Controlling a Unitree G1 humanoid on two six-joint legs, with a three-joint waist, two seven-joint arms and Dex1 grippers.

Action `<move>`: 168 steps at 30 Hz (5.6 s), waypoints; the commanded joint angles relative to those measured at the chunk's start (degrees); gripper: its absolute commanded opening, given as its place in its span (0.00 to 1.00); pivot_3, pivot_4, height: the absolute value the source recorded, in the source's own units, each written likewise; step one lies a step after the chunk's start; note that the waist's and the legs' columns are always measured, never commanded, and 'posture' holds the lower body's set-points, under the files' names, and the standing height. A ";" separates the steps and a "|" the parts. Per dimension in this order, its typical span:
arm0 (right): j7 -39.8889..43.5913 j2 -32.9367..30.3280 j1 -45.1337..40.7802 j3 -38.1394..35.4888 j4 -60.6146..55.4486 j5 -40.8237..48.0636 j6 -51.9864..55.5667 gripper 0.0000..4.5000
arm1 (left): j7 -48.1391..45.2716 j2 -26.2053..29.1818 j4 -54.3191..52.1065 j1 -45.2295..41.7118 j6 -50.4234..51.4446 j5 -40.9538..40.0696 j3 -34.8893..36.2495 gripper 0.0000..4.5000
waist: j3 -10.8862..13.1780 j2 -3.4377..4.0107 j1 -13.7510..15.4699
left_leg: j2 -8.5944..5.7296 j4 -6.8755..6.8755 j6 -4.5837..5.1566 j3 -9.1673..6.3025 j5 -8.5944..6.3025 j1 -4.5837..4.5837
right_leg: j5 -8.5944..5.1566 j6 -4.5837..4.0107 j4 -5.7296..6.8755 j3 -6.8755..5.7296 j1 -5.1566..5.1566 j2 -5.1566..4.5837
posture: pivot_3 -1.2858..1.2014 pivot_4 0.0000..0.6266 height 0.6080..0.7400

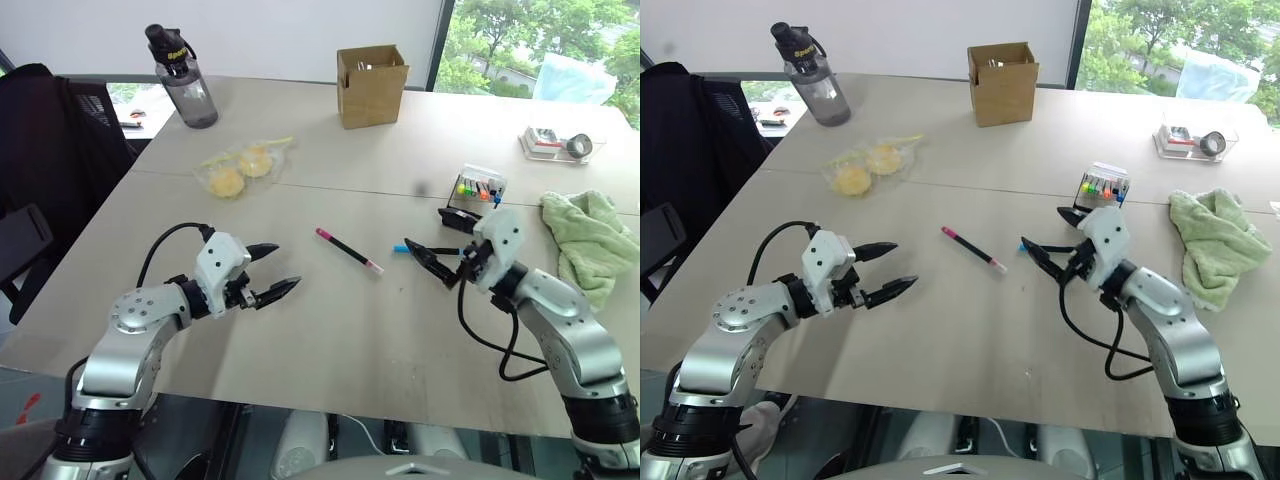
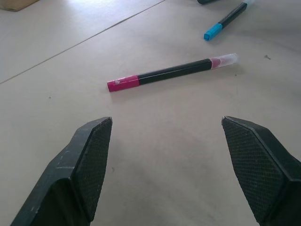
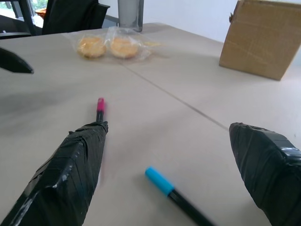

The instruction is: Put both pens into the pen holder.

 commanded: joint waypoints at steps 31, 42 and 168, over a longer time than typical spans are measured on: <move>25.64 -17.53 -19.45 16.80 25.49 -13.95 18.79 0.06 | -11.21 11.78 -16.58 7.07 12.29 -19.33 11.36 0.85 | 0.03 -0.05 -0.81 | -0.01 -0.01 0.03 -0.03 -0.02 -0.02 | 0.00 0.00 -0.03 -0.03 -0.02 -0.05 | 0.52 0.24 0.99; 25.16 -13.54 -14.57 8.50 9.32 -2.35 27.98 0.00 | 4.55 1.37 -11.84 -2.24 19.14 -21.89 8.64 0.85 | 0.02 -0.09 -0.16 | -0.01 -0.01 0.05 -0.06 -0.03 -0.05 | 0.00 0.01 -0.03 -0.05 -0.01 -0.04 | 0.52 0.24 0.99; -21.52 4.20 -10.49 -1.53 15.15 -26.33 -27.13 0.03 | 12.21 -6.96 -5.73 -35.50 31.66 -15.15 -6.98 0.97 | 0.32 -0.24 -1.47 | -0.04 -0.06 -0.13 -0.03 0.08 -0.13 | -0.04 0.10 -0.02 0.05 -0.14 0.06 | 0.52 0.24 0.99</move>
